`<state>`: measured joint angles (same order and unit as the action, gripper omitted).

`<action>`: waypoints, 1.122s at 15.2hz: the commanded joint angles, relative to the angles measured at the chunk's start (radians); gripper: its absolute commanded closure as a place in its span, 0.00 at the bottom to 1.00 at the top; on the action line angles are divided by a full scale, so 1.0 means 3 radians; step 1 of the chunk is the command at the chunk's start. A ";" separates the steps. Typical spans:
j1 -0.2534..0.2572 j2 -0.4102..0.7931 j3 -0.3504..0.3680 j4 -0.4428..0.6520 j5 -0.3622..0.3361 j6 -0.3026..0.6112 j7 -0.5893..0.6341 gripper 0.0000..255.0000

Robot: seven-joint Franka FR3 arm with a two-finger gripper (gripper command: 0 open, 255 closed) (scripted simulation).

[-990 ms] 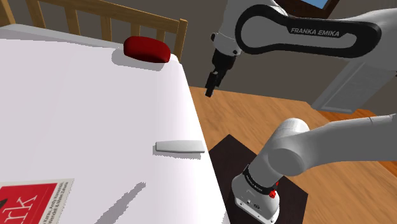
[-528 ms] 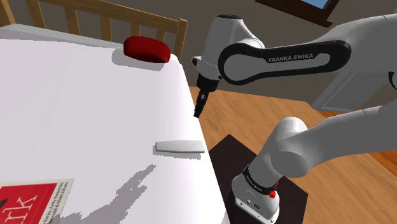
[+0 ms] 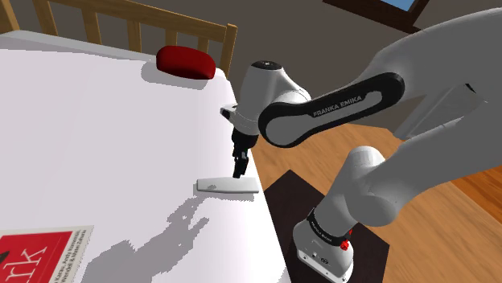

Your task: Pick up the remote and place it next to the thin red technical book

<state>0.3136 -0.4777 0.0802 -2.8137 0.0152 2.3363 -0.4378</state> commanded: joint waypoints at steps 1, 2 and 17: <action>0.0101 0.0225 0.0008 -0.0047 0.0031 0.0270 -0.0155 0.00; 0.0155 0.0329 0.0015 -0.0076 0.0051 0.0399 -0.0228 0.00; 0.0147 0.0772 0.0037 -0.0169 0.0026 0.0933 -0.0227 0.00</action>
<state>0.3576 -0.2463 0.0913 -2.8646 0.0232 2.6159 -0.5059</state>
